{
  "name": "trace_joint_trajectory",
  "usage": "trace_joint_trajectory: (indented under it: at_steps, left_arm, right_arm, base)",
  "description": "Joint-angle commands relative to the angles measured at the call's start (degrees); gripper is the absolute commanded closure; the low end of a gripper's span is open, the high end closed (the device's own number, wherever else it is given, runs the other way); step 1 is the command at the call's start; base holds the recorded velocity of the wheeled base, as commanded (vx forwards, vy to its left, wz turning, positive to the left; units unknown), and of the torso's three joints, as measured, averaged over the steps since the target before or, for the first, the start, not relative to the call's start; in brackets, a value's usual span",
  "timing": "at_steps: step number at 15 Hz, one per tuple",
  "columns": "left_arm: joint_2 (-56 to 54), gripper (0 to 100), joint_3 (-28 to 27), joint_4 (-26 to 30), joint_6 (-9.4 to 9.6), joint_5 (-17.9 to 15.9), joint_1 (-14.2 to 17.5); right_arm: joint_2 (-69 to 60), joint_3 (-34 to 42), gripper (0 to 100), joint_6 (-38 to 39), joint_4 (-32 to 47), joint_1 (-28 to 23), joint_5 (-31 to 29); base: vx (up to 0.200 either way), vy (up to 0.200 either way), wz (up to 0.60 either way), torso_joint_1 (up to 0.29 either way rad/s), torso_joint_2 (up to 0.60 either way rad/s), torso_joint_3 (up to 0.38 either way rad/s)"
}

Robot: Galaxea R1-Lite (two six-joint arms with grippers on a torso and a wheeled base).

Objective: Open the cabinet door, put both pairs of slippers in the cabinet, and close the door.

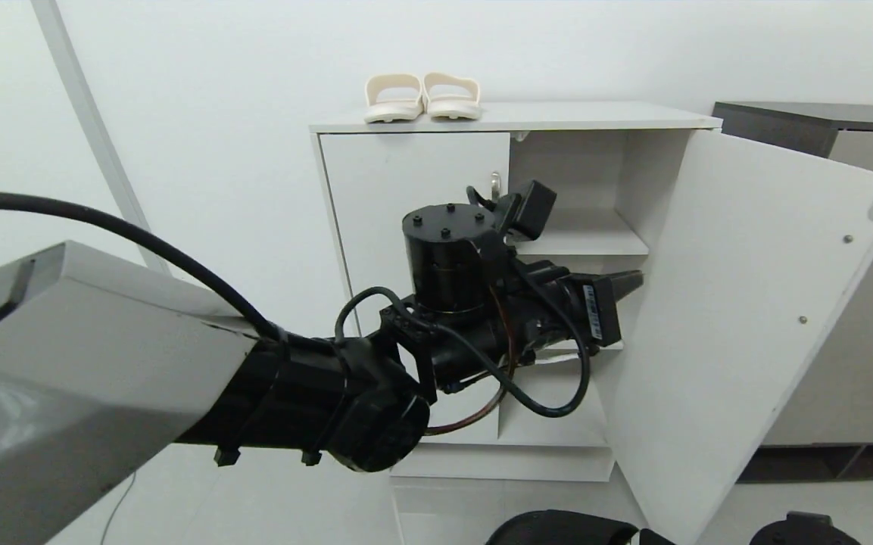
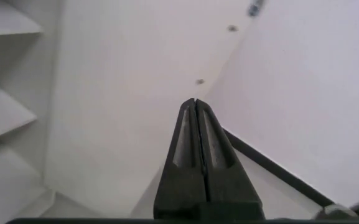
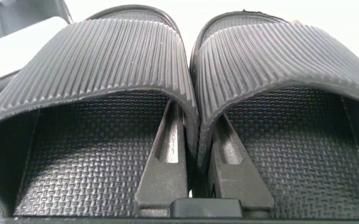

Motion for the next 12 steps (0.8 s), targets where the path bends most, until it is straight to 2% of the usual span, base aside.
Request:
trace_joint_trajectory:
  at_steps: [1,3,4,5,6,7,8,10,12]
  left_arm:
    - [-4.79,100,1.87,1.97,-0.01,0.07,3.71]
    - [-14.55,100,4.15,13.57,1.39,0.07,9.25]
    - [-19.65,100,5.47,18.50,3.33,0.34,12.41]
    - [-25.01,100,8.02,21.84,6.84,2.98,15.31]
    - [-31.16,100,11.71,24.03,11.24,8.34,17.69]
    - [-33.71,100,13.56,24.82,12.56,10.80,18.30]
    - [-42.68,100,20.33,27.55,14.49,19.41,18.65]
    - [-55.77,100,29.99,31.24,16.16,29.34,19.71]
    - [-66.76,100,35.18,37.57,16.16,30.48,29.73]
  right_arm:
    - [1.50,-2.39,100,0.60,-0.96,-3.00,-0.41]
    - [6.07,-6.52,100,1.83,-2.80,-7.66,-2.60]
    - [8.36,-8.72,100,3.32,-4.30,-8.81,-7.09]
    - [10.73,-12.06,100,5.69,-6.14,-9.24,-13.59]
    - [13.10,-16.63,100,8.68,-7.64,-9.86,-19.83]
    - [14.07,-18.56,100,9.38,-7.64,-10.39,-21.85]
    - [16.79,-23.83,100,9.74,-7.38,-12.67,-28.00]
    - [19.87,-29.37,100,9.74,-7.11,-15.66,-34.42]
    - [21.63,-32.27,100,9.82,-6.58,-17.07,-38.02]
  base:
    - [0.000,0.000,0.00,0.000,0.00,0.000]
    - [0.000,0.000,0.00,0.000,0.00,0.000]
    - [0.000,0.000,0.00,0.000,0.00,0.000]
    - [0.000,0.000,0.00,0.000,0.00,0.000]
    - [0.000,0.000,0.00,0.000,0.00,0.000]
    - [0.000,0.000,0.00,0.000,0.00,0.000]
    - [0.000,0.000,0.00,0.000,0.00,0.000]
    - [0.000,0.000,0.00,0.000,0.00,0.000]
    - [0.000,0.000,0.00,0.000,0.00,0.000]
